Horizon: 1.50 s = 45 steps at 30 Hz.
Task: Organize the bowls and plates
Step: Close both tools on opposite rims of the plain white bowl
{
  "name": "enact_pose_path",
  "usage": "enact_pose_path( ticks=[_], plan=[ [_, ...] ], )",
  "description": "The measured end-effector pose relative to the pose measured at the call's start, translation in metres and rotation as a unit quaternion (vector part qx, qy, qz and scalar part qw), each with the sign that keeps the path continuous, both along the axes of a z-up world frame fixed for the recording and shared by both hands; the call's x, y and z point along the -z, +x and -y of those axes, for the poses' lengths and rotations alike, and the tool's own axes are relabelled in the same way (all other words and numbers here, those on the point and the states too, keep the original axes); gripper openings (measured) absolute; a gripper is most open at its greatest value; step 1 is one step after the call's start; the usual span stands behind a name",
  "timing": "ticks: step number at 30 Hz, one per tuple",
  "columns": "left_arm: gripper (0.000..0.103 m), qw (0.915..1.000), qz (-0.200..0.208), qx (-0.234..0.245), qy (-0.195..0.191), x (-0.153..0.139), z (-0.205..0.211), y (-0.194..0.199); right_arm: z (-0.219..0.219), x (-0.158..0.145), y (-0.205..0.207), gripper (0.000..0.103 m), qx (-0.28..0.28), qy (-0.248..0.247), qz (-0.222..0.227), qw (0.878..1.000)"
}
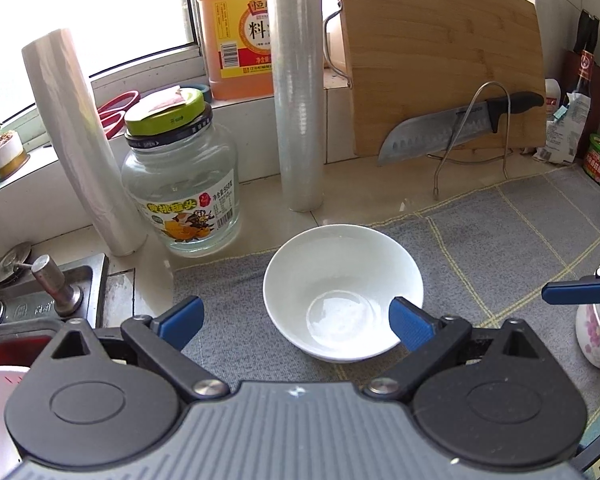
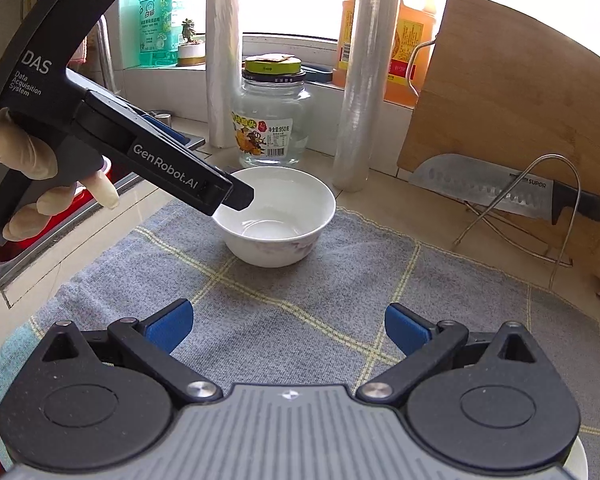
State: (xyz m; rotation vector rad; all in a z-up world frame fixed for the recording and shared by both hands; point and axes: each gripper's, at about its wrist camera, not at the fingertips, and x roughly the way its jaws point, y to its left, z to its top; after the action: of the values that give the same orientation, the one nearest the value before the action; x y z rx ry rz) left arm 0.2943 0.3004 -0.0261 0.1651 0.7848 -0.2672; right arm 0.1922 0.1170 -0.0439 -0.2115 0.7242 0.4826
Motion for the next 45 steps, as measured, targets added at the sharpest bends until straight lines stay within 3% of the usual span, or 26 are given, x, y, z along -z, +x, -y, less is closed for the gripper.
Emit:
enact_pose_path(
  ticks=[14,22,30,33,35,39,45],
  plan=[
    [0.094,0.9988,-0.017,0.044,-0.01,0.023,-0.008,0.043,-0.039,0.015,0.039,0.103,-0.002,-0.026,0.006,1.0],
    [0.076,0.9966,-0.041,0.065,-0.028,0.034,-0.01,0.058,-0.047,0.023,0.059,0.102,-0.006,-0.022,-0.011,1.0],
    [0.074,0.9952,-0.049,0.079,-0.032,0.037,-0.007,0.067,-0.048,0.026,0.071,0.101,-0.012,-0.008,-0.02,1.0],
    [0.063,0.9943,-0.057,0.082,-0.037,0.037,-0.006,0.072,-0.049,0.027,0.076,0.101,-0.018,0.0,-0.025,1.0],
    [0.063,0.9939,-0.06,0.084,-0.038,0.038,-0.006,0.073,-0.05,0.028,0.077,0.101,-0.02,-0.003,-0.023,1.0],
    [0.063,0.9928,-0.066,0.092,-0.038,0.039,-0.003,0.076,-0.051,0.029,0.081,0.092,-0.024,-0.003,-0.024,0.999],
    [0.059,0.9918,-0.072,0.094,-0.047,0.04,-0.003,0.08,-0.05,0.028,0.083,0.089,-0.026,0.007,-0.021,0.999]
  ],
)
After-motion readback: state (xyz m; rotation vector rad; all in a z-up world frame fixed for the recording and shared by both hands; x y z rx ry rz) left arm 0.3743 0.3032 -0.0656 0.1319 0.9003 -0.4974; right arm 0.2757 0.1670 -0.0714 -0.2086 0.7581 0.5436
